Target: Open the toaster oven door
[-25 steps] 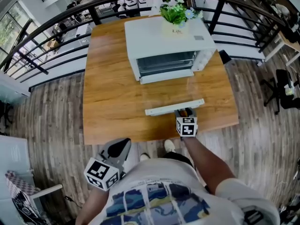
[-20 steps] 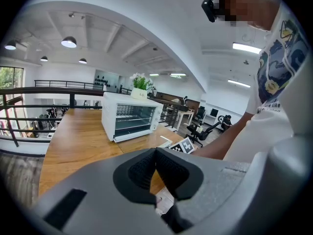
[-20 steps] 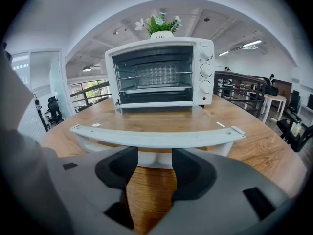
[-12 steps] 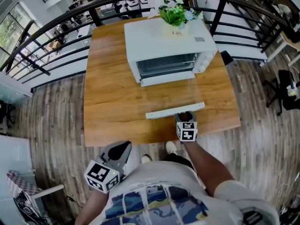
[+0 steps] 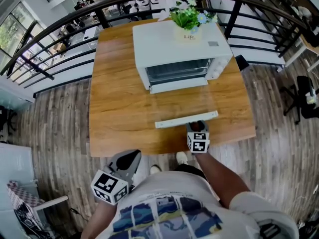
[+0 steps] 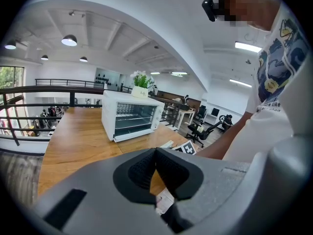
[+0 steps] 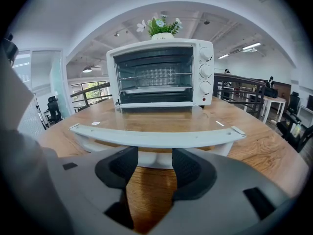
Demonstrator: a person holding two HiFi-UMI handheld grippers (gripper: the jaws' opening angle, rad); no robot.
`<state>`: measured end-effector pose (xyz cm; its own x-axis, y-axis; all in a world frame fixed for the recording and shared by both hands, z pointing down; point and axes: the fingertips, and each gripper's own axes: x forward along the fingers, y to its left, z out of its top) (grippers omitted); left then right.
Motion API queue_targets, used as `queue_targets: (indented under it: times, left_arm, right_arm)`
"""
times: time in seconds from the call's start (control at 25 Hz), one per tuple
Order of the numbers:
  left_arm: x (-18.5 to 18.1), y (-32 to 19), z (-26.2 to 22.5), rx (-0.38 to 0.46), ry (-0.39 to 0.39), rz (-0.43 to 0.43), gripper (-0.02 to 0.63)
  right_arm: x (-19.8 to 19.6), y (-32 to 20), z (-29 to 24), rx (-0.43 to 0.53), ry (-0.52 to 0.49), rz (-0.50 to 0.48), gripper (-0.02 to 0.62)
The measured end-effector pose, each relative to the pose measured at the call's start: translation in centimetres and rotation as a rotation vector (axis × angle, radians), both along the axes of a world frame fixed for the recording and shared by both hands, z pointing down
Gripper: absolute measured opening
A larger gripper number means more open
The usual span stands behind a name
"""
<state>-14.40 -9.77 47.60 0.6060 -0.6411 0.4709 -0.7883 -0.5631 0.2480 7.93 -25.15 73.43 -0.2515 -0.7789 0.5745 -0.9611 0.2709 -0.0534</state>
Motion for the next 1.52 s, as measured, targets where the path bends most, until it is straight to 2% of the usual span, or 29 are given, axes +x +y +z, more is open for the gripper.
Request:
queue_targets:
  times: [1.52]
  left_arm:
    - [0.6, -1.2, 0.6, 0.002, 0.008, -0.001, 0.003]
  right_arm:
    - [-0.1, -0.2, 0.2, -0.001, -0.021, -0.010, 0.215]
